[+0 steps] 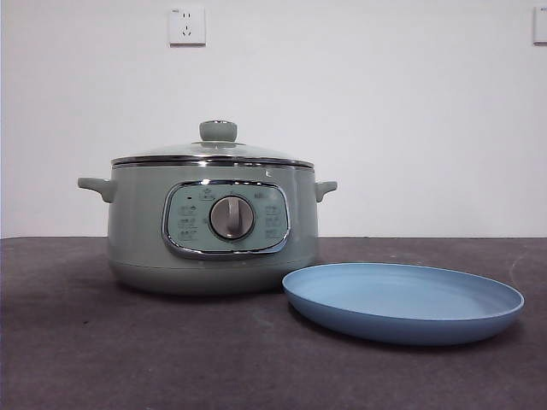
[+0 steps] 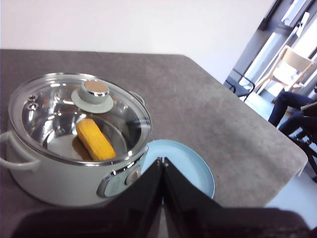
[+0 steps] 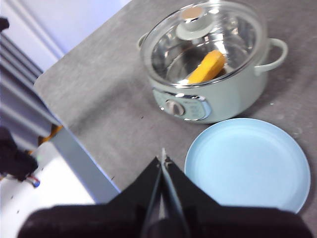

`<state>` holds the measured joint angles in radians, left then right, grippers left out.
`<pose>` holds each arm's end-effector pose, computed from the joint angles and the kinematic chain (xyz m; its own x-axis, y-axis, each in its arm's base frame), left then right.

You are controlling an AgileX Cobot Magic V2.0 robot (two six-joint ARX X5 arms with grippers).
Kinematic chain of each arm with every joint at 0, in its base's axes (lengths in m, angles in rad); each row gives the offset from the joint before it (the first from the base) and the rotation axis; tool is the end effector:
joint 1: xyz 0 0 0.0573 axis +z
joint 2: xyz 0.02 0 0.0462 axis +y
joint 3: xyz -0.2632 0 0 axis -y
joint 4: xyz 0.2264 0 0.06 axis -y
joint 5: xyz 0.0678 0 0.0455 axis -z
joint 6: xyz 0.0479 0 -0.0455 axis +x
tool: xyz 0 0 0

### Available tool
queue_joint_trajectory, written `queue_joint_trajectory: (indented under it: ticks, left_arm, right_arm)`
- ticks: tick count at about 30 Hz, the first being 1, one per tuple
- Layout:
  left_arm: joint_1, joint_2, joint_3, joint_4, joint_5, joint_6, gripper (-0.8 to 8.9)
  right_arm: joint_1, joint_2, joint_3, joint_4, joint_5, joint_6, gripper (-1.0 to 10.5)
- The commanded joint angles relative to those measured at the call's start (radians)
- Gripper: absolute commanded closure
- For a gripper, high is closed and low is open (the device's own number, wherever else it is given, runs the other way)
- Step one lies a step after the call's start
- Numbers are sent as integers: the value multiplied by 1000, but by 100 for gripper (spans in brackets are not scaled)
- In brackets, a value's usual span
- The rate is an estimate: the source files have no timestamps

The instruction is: Take the corn out from the steamer,put the corn on the plate,close the lid

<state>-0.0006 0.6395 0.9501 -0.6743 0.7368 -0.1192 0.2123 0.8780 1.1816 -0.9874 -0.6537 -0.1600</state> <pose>0.1025 -0.0322 0.3502 0.6918 -0.6723 -0.2635 0.5817 0.7350 -0.3485 0.1229 0.0563 0.3641 0.4734 0.7241 -0.5015 -0.7185 0.6468 0.2558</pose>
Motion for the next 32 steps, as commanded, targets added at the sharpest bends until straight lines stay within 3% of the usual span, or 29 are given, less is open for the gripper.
queue_joint_trajectory:
  ticks: [1,4,8,9,16,22,27,32]
  left_arm:
    - [0,9,15,-29,5,42,815]
    - [0,12,20,-43,5,41,750]
    - [0,13,20,-53,5,41,302]
    - [0,13,20,-53,5,42,271]
    - [0,26,20,-23,4,42,274]
    - [-8,106,20,95,3,41,274]
    - [-76,224,20,232,-15,39,274]
    - [-169,348,21,384,-109,38,274]
  right_arm:
    - [16,6,3,-1,-1,-29,940]
    - [20,8,3,-1,1,-27,837]
    - [20,8,3,-1,7,-6,465]
    - [20,8,3,-1,7,-4,388]
    - [20,8,3,-1,6,-5,347]
    - [20,9,3,0,6,-5,347]
    - [20,13,3,0,8,-5,347]
    - [20,22,3,11,8,-5,347]
